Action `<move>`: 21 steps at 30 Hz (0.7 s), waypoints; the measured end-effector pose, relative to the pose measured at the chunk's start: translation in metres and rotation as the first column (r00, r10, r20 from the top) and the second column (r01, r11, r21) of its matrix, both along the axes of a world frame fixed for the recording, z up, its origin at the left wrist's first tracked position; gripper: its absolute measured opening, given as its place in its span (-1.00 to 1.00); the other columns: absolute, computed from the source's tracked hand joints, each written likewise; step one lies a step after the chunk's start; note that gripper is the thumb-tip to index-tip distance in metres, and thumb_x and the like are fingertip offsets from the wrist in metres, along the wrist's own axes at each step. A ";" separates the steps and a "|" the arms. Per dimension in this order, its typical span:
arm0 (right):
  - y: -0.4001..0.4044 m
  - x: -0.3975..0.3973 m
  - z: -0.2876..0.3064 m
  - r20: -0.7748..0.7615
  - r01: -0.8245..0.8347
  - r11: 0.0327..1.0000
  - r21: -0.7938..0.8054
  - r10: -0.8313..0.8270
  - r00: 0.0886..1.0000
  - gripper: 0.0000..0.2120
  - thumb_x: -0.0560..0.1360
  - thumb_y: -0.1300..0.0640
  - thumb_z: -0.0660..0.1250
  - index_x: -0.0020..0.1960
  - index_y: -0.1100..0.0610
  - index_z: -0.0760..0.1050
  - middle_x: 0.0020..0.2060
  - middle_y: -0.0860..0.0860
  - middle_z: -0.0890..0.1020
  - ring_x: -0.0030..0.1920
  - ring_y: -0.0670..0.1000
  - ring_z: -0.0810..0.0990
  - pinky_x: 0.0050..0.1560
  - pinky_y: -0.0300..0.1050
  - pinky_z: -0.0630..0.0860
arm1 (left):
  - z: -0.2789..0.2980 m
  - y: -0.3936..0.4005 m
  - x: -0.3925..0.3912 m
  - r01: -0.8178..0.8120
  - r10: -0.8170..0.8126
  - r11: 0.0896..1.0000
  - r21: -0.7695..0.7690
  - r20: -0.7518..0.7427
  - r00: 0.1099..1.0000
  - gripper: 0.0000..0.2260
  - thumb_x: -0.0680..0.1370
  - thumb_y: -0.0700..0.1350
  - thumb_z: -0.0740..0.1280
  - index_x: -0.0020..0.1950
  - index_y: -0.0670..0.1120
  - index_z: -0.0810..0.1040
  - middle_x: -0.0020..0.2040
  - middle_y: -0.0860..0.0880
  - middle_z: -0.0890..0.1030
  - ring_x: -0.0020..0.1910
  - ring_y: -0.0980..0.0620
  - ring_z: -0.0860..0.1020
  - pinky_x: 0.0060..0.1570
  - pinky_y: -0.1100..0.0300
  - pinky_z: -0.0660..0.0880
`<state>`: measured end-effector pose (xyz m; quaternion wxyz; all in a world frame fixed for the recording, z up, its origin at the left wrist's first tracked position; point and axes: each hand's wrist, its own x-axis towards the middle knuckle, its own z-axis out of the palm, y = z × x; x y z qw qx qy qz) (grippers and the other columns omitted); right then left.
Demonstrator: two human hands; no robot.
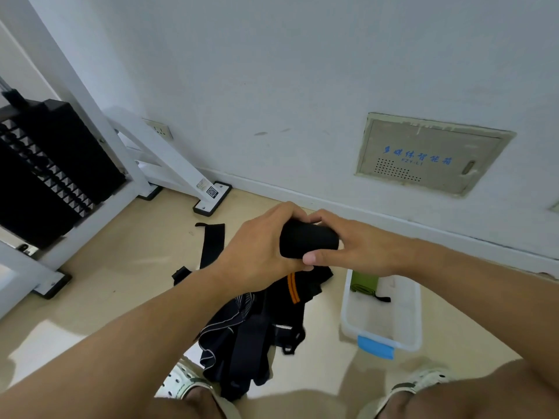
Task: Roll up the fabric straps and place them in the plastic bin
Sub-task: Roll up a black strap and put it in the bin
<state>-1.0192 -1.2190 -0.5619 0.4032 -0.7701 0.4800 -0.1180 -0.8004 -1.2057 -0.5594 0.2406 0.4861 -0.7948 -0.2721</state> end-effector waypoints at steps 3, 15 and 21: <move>-0.001 0.005 0.000 0.045 -0.005 0.998 0.066 0.002 0.999 -0.48 0.36 -0.52 0.24 0.22 -0.31 0.42 0.09 -0.19 0.63 0.15 -0.11 0.61 0.26 0.07 0.53 | -0.005 0.000 -0.002 0.074 -0.072 0.988 -0.134 0.014 0.997 -0.49 0.37 -0.10 0.63 0.24 0.04 0.51 0.07 0.25 0.50 0.06 0.24 0.47 0.02 0.45 0.40; -0.003 0.007 0.006 0.355 0.093 0.987 0.130 -0.134 0.925 -0.52 0.34 -0.06 0.56 0.21 -0.01 0.54 0.00 -0.03 0.68 -0.04 -0.09 0.68 -0.06 -0.20 0.59 | -0.010 -0.003 -0.001 -0.047 0.033 0.997 -0.057 -0.214 0.976 -0.36 0.30 -0.05 0.69 0.28 0.10 0.48 0.18 0.20 0.52 0.17 0.22 0.51 0.11 0.21 0.56; -0.002 0.002 0.007 0.163 0.084 0.979 -0.187 -0.053 0.985 -0.41 0.38 -0.01 0.60 0.31 -0.16 0.42 0.19 -0.23 0.51 0.19 -0.26 0.50 0.16 -0.36 0.47 | -0.010 -0.011 0.012 0.077 0.117 0.894 0.442 -0.395 0.911 -0.36 0.32 -0.16 0.67 0.31 0.09 0.51 0.24 -0.01 0.63 0.11 -0.07 0.70 0.18 -0.16 0.62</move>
